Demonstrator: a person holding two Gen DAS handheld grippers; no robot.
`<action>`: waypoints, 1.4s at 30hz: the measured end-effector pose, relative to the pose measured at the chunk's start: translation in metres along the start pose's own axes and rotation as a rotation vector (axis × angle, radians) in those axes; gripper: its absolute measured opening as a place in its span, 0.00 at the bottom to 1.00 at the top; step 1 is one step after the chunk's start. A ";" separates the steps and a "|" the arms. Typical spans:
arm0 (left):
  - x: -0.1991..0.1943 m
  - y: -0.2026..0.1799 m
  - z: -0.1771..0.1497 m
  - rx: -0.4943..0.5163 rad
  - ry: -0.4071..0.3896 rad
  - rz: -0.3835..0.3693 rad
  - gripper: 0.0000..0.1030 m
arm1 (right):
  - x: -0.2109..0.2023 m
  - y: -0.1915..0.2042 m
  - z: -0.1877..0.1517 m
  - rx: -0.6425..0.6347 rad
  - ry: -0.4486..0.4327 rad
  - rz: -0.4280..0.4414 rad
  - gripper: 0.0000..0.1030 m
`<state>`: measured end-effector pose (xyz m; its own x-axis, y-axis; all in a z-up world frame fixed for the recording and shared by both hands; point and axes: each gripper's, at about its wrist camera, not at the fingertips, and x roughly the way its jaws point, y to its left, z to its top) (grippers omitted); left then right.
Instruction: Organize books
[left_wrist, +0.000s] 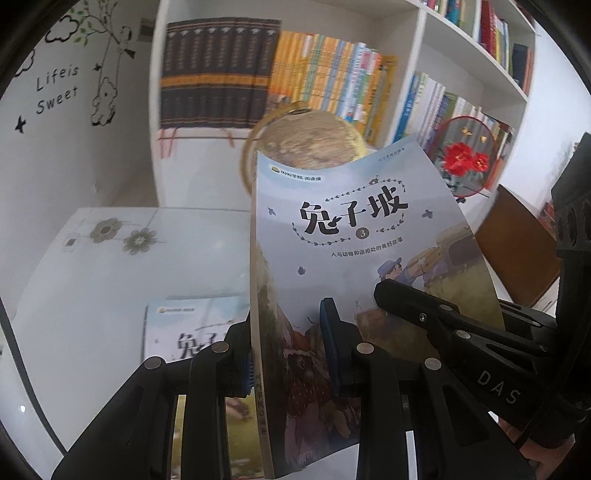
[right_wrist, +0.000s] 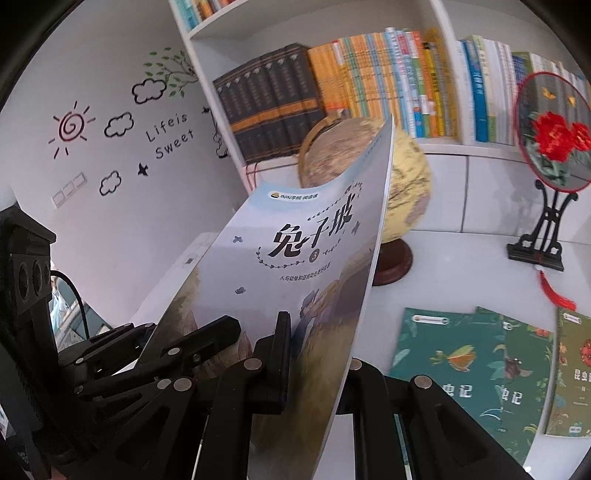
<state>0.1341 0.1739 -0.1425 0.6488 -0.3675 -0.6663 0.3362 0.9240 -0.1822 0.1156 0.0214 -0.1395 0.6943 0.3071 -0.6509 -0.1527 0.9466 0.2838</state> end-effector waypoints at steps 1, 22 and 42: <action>0.001 0.004 -0.002 -0.004 0.004 0.005 0.24 | 0.005 0.006 0.000 -0.006 0.010 -0.005 0.11; 0.023 0.073 -0.060 -0.103 0.151 0.092 0.24 | 0.090 0.055 -0.045 0.004 0.238 0.025 0.12; 0.034 0.114 -0.082 -0.181 0.214 0.145 0.30 | 0.139 0.058 -0.076 0.052 0.321 0.056 0.30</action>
<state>0.1384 0.2760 -0.2450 0.5165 -0.2174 -0.8282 0.1115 0.9761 -0.1867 0.1499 0.1262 -0.2667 0.4278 0.3817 -0.8193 -0.1427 0.9236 0.3558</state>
